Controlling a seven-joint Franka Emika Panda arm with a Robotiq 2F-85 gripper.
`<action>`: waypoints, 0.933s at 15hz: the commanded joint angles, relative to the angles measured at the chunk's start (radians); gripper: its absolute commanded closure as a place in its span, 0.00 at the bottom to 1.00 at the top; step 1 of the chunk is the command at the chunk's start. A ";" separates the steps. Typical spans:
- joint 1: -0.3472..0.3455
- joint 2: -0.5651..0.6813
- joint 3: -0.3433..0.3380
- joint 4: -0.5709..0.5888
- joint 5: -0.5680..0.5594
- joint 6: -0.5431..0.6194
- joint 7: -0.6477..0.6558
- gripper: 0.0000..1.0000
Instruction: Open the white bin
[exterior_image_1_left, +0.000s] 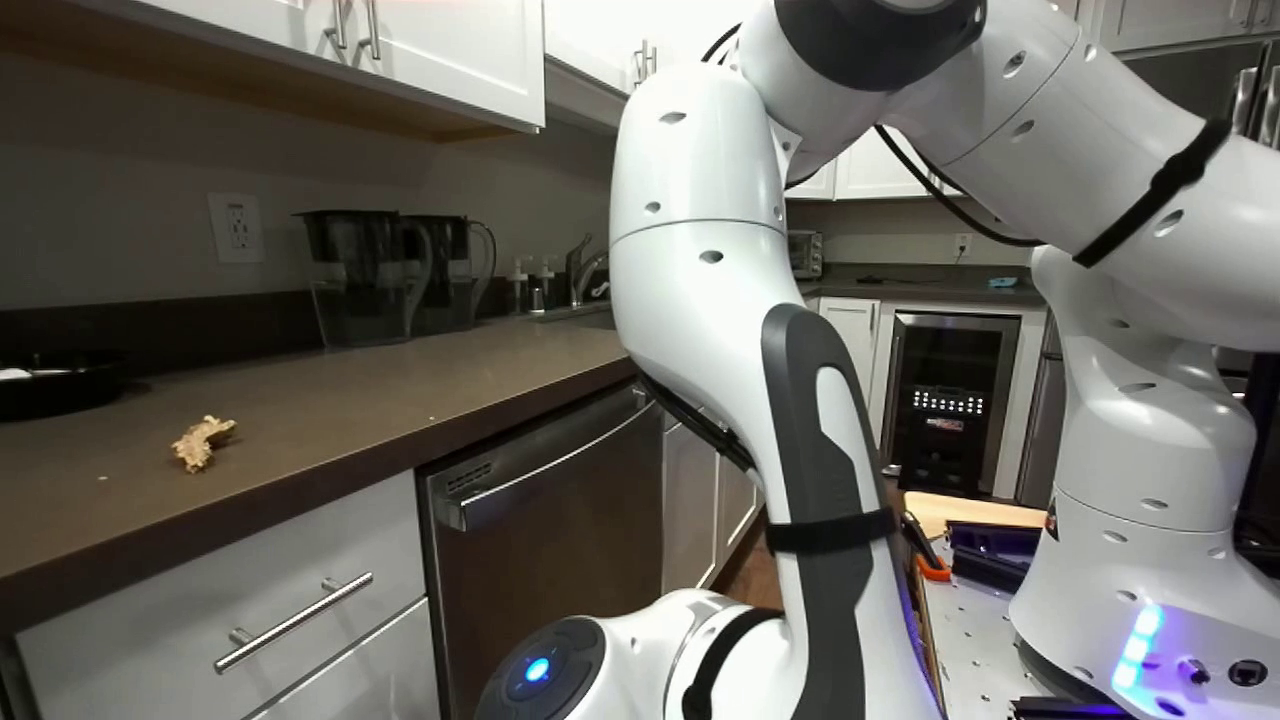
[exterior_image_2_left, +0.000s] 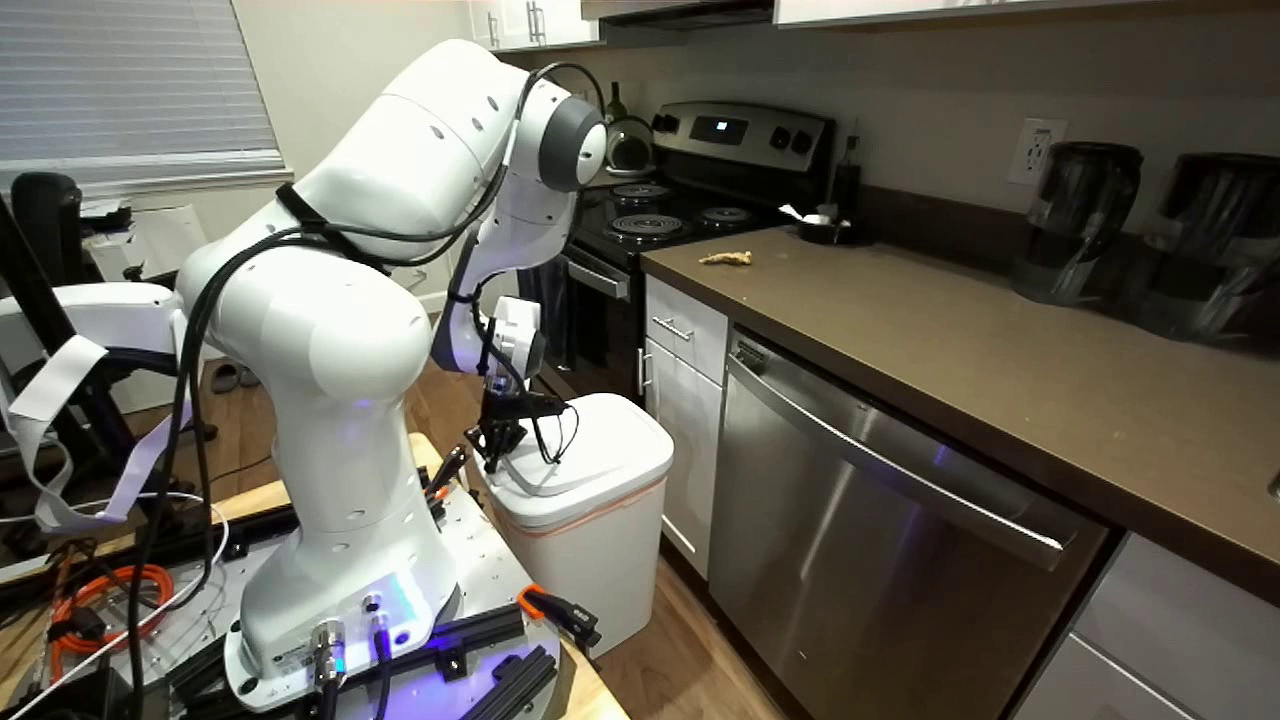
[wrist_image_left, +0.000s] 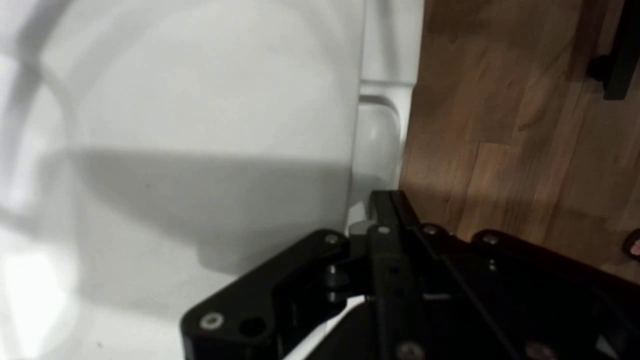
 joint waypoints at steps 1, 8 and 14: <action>-0.024 -0.046 0.018 0.007 0.027 -0.113 -0.014 0.95; -0.048 -0.174 0.049 0.005 0.080 -0.291 -0.016 0.95; -0.112 -0.345 0.111 -0.041 0.208 -0.397 -0.032 0.95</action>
